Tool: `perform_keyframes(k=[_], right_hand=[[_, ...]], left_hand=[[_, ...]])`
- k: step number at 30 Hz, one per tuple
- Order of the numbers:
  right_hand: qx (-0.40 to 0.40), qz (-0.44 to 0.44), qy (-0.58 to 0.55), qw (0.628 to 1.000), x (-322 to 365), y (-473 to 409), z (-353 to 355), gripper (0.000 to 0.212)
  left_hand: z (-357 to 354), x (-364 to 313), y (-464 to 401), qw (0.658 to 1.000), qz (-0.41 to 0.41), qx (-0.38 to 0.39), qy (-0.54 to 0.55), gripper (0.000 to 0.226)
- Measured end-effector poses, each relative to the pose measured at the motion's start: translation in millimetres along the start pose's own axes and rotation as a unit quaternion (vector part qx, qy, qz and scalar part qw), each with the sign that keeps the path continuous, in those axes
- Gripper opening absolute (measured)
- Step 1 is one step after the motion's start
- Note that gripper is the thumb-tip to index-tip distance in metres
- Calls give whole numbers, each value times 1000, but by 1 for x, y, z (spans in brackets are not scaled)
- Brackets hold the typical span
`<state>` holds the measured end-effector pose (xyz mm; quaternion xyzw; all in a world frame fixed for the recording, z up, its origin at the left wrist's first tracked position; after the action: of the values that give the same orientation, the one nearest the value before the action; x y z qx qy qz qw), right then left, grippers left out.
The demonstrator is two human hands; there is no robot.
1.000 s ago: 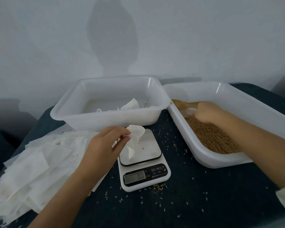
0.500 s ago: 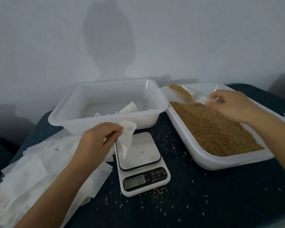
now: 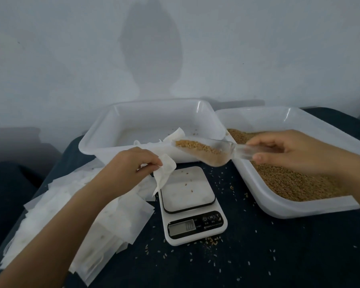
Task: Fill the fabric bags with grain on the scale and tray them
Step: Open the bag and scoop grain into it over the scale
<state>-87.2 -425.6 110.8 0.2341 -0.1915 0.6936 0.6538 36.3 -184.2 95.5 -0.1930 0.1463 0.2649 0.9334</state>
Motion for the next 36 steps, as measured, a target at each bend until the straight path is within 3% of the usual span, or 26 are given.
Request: perform_keyframes(k=[11, 22, 36], right_hand=[[75, 31, 74, 994, 14, -4, -12, 20], [116, 8, 143, 983, 25, -13, 0, 40], [162, 15, 210, 964, 50, -30, 11, 16]], left_hand=[[-13, -7, -11, 998, -20, 54, -5, 9], [-25, -26, -17, 994, -71, 88, -5, 12], [-34, -34, -17, 991, -96, 96, -6, 13]])
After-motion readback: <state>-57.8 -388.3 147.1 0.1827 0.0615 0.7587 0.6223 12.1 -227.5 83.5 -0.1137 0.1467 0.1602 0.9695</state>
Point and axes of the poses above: each hand's wrist, its own y-axis away from the middle knuckle, its own z-axis out of the back of the hand, x = y × z, the point moved 9 cm from there along -y, towards the middle knuckle, and after that the axes turned 6 degrees about x, right-handed, at the moved point
